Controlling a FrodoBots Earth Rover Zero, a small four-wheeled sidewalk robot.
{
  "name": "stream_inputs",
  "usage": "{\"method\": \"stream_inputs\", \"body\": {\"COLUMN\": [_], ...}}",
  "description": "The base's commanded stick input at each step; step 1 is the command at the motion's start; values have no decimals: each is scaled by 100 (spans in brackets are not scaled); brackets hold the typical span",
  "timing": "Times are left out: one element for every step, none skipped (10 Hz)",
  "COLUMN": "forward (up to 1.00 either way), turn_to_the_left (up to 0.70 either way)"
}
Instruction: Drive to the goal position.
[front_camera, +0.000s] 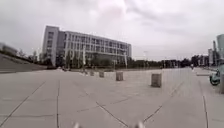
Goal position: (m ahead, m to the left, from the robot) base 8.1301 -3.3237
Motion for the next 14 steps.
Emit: {"method": "stream_inputs", "body": {"forward": [70, 70, 70, 70, 70, 70, 70, 70, 70, 70, 70, 70, 70, 70], "turn_to_the_left": [-7, 0, 0, 0, 0, 0, 0, -1, -1, -1, -1, -1, -1, -1]}}
